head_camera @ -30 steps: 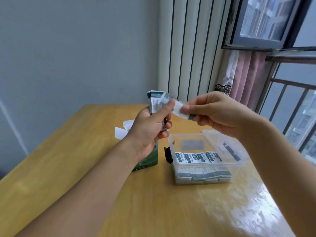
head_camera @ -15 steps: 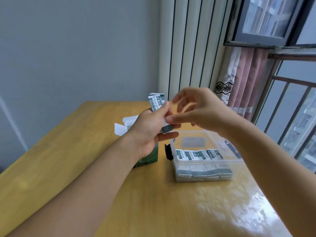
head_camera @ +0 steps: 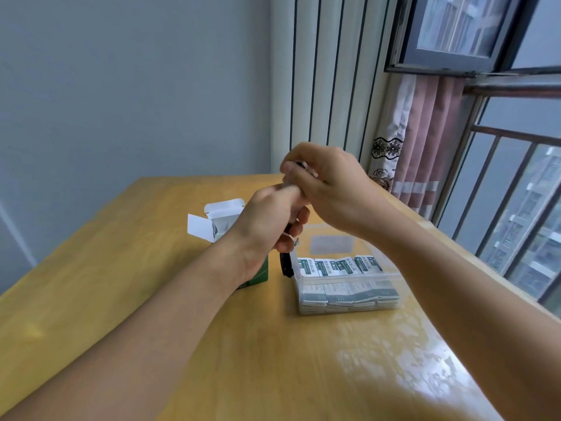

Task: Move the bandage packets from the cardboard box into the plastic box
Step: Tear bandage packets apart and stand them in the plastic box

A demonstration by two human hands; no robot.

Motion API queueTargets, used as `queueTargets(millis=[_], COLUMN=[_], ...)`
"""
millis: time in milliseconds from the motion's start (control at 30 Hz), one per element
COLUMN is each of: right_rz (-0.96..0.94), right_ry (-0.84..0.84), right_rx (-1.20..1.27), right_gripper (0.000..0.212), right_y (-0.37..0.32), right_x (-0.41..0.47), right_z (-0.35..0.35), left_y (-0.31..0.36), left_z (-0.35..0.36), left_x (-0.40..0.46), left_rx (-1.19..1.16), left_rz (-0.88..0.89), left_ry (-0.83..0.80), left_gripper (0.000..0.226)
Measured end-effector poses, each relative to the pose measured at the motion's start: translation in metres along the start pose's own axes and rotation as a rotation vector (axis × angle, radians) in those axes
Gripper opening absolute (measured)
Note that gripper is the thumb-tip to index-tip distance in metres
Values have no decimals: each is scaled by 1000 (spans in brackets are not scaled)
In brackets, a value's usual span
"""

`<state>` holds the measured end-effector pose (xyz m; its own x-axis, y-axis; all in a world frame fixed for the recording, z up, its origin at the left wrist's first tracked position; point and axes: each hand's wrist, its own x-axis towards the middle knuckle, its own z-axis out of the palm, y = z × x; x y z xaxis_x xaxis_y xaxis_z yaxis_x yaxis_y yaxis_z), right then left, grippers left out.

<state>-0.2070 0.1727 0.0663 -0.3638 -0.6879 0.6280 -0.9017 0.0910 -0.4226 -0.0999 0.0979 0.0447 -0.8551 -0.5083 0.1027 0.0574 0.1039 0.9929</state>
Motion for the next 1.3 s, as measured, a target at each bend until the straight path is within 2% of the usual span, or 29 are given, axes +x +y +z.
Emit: queueTargets(millis=[100,200,300,367,433,633,867,1067,1167,1233,1300], right_rz=[31,48,43,-7,-46,-44,-98,-50,38,120,200], right_ry=[-116,-316,-394,-365,-337,-424,-454,-463,-476,-480,-525], right_rx=[190,370,325,153,82,115,35,56,30,-36,-107], right_gripper=[24,38,31,22,14,12,19,13,12,13,16], right_y=[0,-1,2,7,12,15,9,13,22,35,49], right_x=[0,-4,-1,4,5,4,3,4,5,6,5], right_z=[0,-5,-20,-31,-36,-39,-37,-36,-53,-71,-84], left_y=[-1,-7,-13,-15,-16,-18,-21,-24,-21,-24,-29], left_z=[1,5,9,10,11,17,16,14,15,14,12], left_x=[0,0,1,0,0,-4,-3,0,2,4,7], left_rx=[-161,-181,-162,-192,-210,-126,-101,-80,26,206,378], left_rz=[-1,-30,-53,-54,-46,-13,40,19,31,115,216], left_ry=[-36,4,24,0,-32,-132,-109,-163,-159,-88,-52], left_gripper=[36,63,74,75,76,78,72,80,80,68,67])
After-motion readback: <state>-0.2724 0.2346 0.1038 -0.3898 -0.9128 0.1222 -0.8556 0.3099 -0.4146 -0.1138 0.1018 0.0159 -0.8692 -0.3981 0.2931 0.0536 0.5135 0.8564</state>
